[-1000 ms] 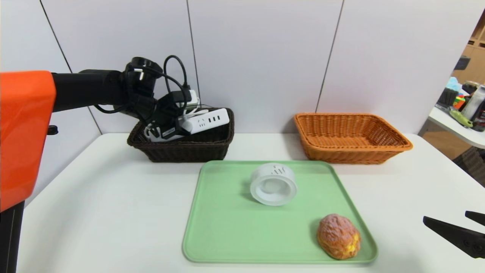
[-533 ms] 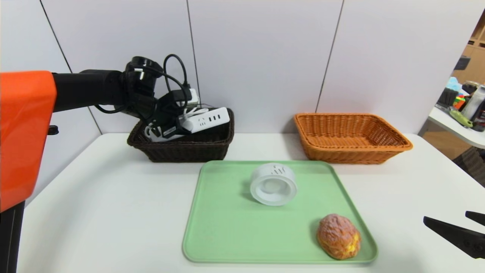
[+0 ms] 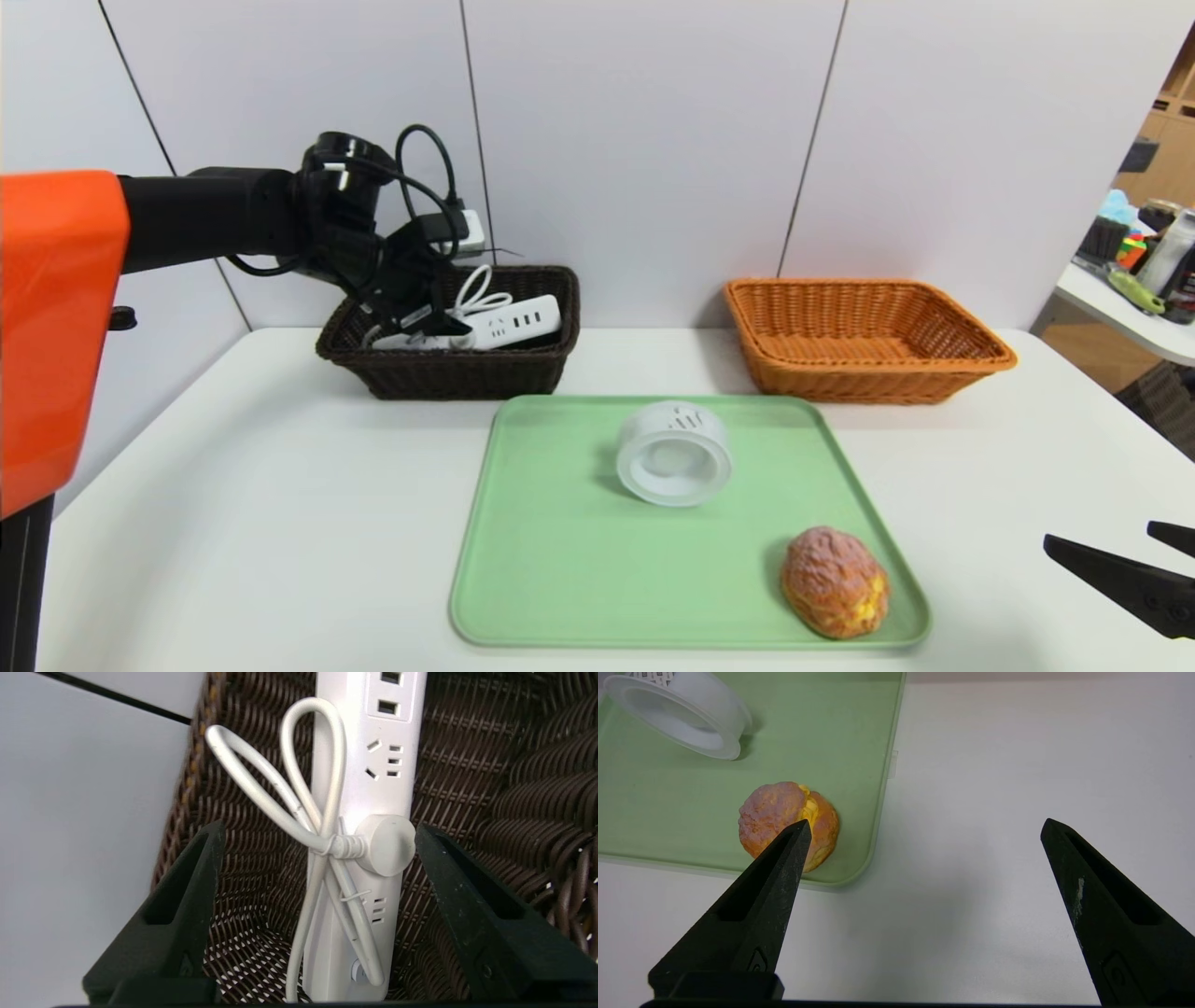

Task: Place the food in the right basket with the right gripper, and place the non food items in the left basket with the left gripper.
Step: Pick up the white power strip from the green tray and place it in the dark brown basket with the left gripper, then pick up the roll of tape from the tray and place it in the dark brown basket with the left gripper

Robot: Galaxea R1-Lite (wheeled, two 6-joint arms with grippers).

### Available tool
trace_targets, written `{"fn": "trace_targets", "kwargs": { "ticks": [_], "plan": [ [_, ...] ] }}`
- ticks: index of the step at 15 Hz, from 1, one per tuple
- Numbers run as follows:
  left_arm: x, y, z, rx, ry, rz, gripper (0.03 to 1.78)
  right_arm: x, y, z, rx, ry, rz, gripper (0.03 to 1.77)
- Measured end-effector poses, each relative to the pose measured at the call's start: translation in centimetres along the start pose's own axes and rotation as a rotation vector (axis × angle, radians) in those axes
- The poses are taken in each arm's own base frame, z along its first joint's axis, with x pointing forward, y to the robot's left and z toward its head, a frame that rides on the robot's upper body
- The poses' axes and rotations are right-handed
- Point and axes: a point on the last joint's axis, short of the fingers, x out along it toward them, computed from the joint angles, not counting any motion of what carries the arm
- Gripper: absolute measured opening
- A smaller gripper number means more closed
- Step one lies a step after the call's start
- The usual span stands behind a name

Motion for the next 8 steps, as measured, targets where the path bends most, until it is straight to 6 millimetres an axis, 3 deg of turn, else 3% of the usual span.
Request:
{"fn": "trace_targets", "kwargs": {
  "ticks": [5,8],
  "plan": [
    [-3.6,0.8,1.9,-0.105,-0.054,0.063,1.57,-0.2,0.0,-0.1,0.0,-0.009,0.002,1.7],
    [-6.4,0.7,4.0,-0.327,-0.128,0.062,1.62,-0.3,0.0,0.0,-0.001,-0.017,0.003,1.7]
  ]
}}
